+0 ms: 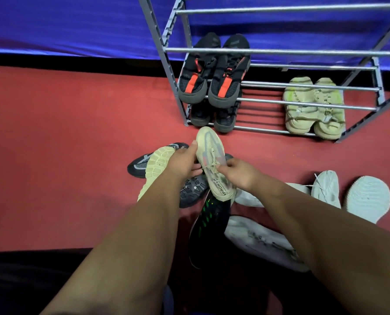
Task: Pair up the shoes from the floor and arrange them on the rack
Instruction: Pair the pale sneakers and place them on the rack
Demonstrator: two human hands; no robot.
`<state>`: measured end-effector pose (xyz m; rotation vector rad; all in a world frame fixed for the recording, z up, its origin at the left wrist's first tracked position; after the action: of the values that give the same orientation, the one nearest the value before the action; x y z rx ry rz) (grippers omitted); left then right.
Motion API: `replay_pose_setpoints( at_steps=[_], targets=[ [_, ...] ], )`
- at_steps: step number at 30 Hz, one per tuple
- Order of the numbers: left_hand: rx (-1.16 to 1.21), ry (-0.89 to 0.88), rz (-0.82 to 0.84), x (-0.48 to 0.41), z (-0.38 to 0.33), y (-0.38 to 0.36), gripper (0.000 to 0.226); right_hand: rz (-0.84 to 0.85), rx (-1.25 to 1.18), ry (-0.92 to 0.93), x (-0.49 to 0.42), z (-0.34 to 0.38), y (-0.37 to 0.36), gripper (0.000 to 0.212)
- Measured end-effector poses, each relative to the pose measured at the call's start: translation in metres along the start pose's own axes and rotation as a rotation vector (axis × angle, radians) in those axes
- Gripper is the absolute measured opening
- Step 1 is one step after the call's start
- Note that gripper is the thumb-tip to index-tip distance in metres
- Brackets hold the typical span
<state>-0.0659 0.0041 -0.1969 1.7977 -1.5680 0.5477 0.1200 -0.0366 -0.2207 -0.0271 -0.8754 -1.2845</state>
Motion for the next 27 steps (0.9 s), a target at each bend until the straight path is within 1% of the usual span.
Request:
replay_pose_setpoints(
  at_steps=[2,3,6,8,10,12,13,15,16,17,18,19,20,22,23,24,25,27],
  targets=[
    [-0.01,0.022,0.002,0.003,0.002,0.0,0.031,-0.019,0.045,-0.007,0.0,-0.011,0.002,0.037],
    [-0.057,0.019,-0.015,0.002,0.005,0.001,0.027,-0.001,0.08,-0.008,0.001,-0.015,0.003,0.036],
    [-0.239,-0.004,-0.093,-0.004,0.021,0.009,0.022,0.062,0.235,-0.001,0.006,-0.024,0.002,0.035],
    [-0.302,-0.005,-0.13,-0.003,0.029,0.016,0.02,0.044,0.328,0.013,0.009,-0.027,0.0,0.036],
    [-0.245,-0.027,-0.149,-0.002,0.035,0.023,0.016,0.016,0.375,0.048,0.012,-0.027,-0.002,0.036],
    [-0.175,-0.07,-0.205,0.0,0.034,0.031,0.017,-0.015,0.385,0.072,0.013,-0.027,-0.003,0.036],
    [-0.211,-0.1,-0.266,-0.002,0.032,0.037,0.021,-0.024,0.385,0.075,0.011,-0.028,-0.003,0.036],
    [-0.452,-0.156,-0.44,-0.008,0.031,0.054,0.037,-0.038,0.386,0.08,0.011,-0.029,-0.004,0.034],
    [-0.604,-0.146,-0.521,-0.008,0.032,0.062,0.047,-0.041,0.387,0.078,0.011,-0.03,-0.005,0.034],
    [-0.732,-0.087,-0.579,-0.009,0.036,0.069,0.056,-0.044,0.387,0.08,0.012,-0.031,-0.005,0.035],
    [-0.81,0.024,-0.593,-0.01,0.043,0.077,0.063,-0.047,0.386,0.082,0.012,-0.031,-0.005,0.036],
    [-0.839,0.137,-0.578,-0.01,0.05,0.082,0.069,-0.051,0.386,0.08,0.013,-0.032,-0.005,0.036],
    [-0.859,0.211,-0.526,-0.012,0.061,0.087,0.074,-0.052,0.39,0.079,0.013,-0.033,-0.005,0.036],
    [-0.916,0.284,-0.376,-0.017,0.078,0.093,0.084,-0.051,0.39,0.082,0.014,-0.033,-0.005,0.034],
    [-0.966,0.297,-0.354,-0.021,0.086,0.095,0.096,-0.051,0.386,0.084,0.013,-0.033,-0.005,0.033],
    [-1.052,0.294,-0.372,-0.027,0.094,0.098,0.109,-0.05,0.381,0.084,0.013,-0.033,-0.005,0.033],
    [-1.069,0.312,-0.412,-0.028,0.098,0.099,0.118,-0.053,0.379,0.082,0.013,-0.033,-0.004,0.033],
    [-1.035,0.339,-0.478,-0.023,0.097,0.101,0.125,-0.063,0.381,0.077,0.012,-0.034,-0.005,0.032]
  ],
)
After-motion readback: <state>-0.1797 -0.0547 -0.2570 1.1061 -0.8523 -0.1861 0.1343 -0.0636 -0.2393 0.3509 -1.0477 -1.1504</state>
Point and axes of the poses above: each hand's wrist, its own x-axis away from the middle knuckle, its own y-axis out of the back of the hand, z = x × y, the point moved 2 cm from there along -x, towards the middle knuckle, and after that the axes turned 5 degrees about -z, right-handed, at the moved point
